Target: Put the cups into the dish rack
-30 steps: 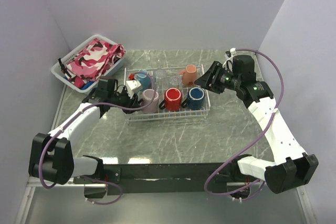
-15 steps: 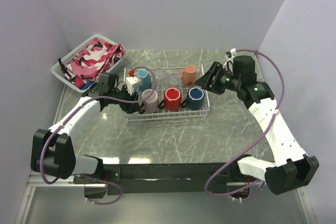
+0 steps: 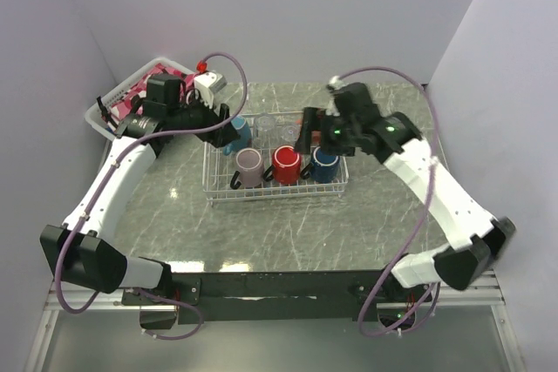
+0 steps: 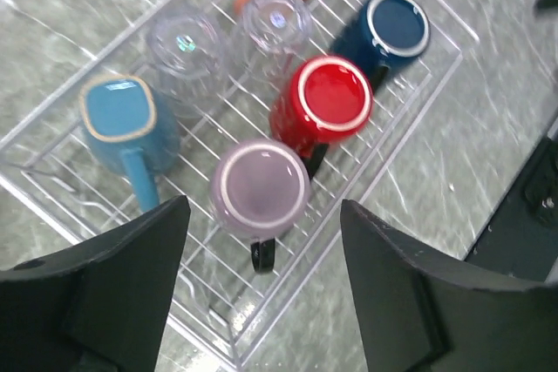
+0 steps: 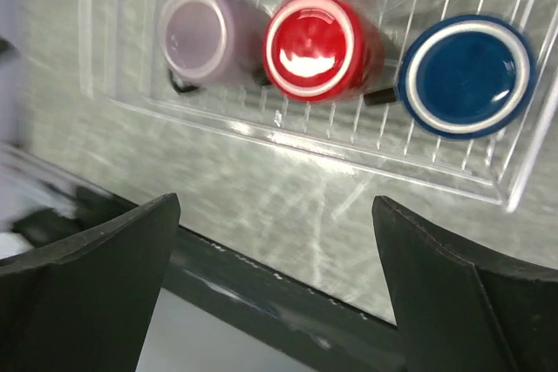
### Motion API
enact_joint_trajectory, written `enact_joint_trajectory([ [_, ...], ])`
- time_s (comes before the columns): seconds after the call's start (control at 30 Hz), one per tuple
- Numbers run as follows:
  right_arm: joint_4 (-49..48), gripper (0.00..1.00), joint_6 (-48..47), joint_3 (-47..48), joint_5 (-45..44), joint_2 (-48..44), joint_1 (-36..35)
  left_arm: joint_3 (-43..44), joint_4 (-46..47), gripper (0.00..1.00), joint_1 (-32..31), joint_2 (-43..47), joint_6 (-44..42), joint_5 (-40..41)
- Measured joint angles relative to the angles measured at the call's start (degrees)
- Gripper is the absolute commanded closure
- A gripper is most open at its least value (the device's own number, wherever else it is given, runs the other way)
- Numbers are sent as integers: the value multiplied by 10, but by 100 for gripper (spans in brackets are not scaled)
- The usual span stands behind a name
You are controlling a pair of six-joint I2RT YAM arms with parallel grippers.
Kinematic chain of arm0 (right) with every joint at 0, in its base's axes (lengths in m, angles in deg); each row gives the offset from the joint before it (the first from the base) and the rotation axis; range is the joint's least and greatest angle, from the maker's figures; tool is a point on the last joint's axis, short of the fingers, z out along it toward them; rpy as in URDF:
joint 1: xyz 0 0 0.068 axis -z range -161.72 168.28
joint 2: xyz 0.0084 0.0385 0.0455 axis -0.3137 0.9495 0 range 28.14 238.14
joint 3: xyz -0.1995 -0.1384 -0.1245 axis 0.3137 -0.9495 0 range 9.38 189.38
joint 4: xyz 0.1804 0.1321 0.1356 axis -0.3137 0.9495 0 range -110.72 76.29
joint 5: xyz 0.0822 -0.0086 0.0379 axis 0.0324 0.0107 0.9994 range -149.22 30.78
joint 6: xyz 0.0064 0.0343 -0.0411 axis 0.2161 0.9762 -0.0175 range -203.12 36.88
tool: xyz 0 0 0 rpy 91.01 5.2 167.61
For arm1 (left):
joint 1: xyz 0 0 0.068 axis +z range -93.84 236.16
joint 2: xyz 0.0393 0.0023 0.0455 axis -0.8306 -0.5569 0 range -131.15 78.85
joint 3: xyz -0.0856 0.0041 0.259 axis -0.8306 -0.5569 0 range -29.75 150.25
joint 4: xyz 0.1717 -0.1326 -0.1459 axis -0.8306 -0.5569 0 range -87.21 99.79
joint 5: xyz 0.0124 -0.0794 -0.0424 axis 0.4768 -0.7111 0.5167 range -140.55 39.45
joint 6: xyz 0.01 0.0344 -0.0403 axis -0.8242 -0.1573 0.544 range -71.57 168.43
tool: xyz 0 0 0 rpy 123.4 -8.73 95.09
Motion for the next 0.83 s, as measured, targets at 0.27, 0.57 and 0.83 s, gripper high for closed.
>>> enact_joint_trajectory([
  [0.27,84,0,-16,67,-127,91,-92,23,-2,8,-37,-10,61,85],
  [0.57,87,0,-17,67,-155,64,-92,27,0,2,-42,-12,93,103],
  [0.83,88,0,-23,69,-155,64,-92,24,7,3,-48,-10,100,113],
])
